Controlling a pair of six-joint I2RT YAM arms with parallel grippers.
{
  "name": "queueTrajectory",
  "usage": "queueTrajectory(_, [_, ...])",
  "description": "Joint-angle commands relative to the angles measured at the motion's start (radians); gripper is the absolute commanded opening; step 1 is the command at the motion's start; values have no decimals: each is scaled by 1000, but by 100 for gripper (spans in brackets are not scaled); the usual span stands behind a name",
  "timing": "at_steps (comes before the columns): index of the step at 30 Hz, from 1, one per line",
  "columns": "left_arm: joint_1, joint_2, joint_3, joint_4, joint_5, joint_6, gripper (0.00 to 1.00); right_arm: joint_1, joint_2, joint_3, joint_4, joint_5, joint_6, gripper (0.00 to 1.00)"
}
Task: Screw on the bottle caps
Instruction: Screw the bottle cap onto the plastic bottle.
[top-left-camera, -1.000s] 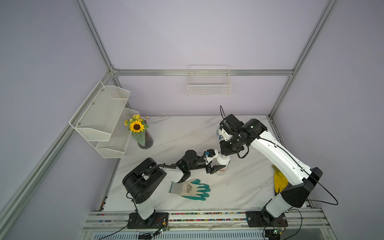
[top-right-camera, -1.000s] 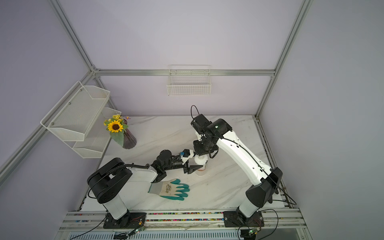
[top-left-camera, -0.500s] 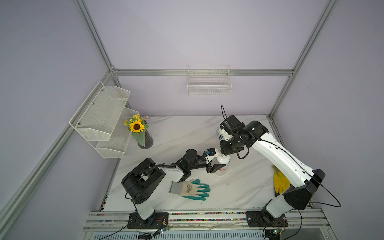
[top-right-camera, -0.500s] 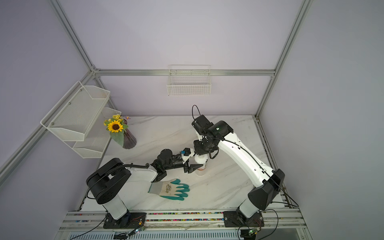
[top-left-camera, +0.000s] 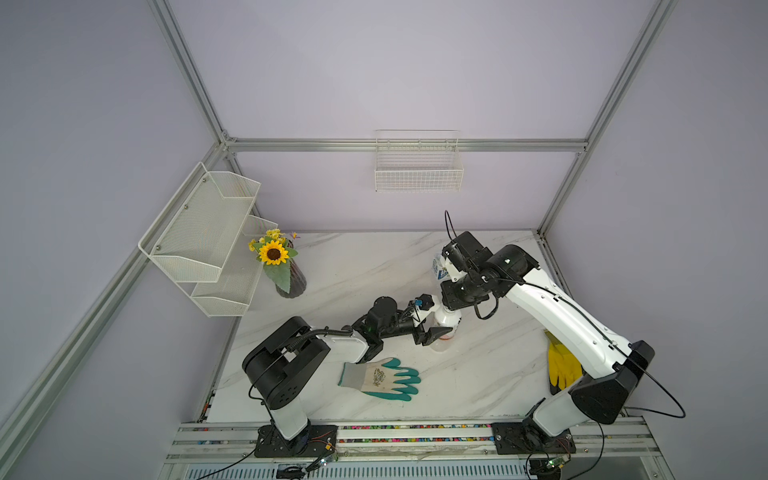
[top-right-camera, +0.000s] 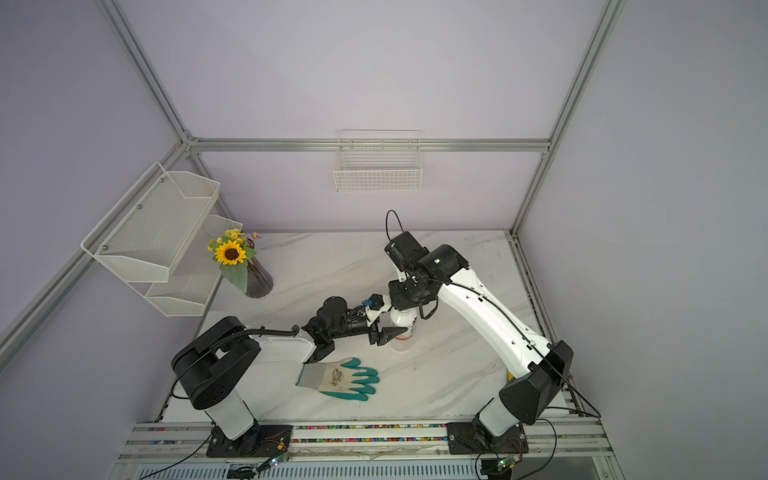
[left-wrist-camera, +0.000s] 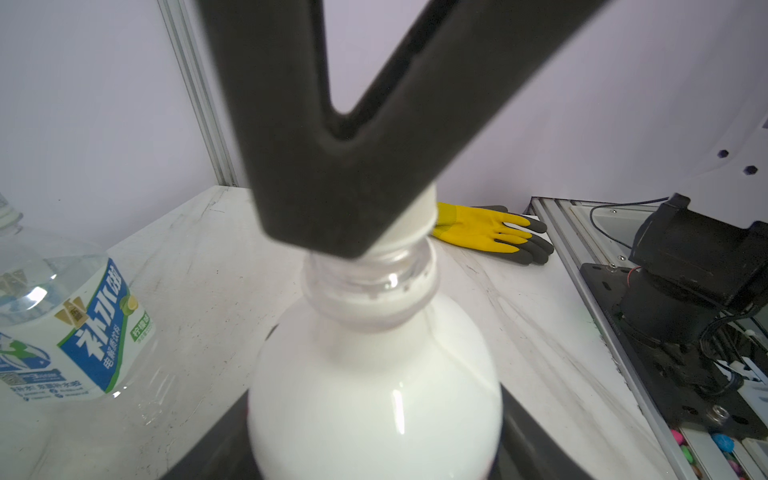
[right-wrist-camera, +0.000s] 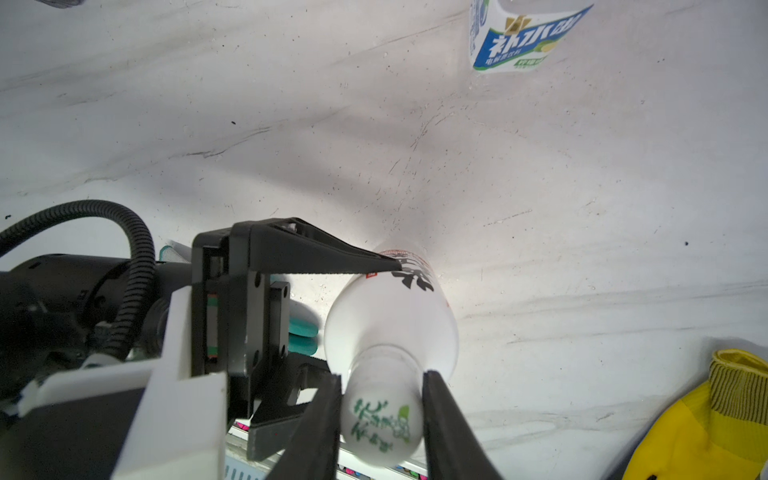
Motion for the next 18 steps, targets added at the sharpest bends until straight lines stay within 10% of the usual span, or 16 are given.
queueTrajectory(1, [-32,-16,17,-16,-7,34,72,12,47,-24,-24,-48,9,33])
queueTrajectory(18, [-32,-10,13,35,-80,-61,72,12,-60,-136,69,-66,22,34])
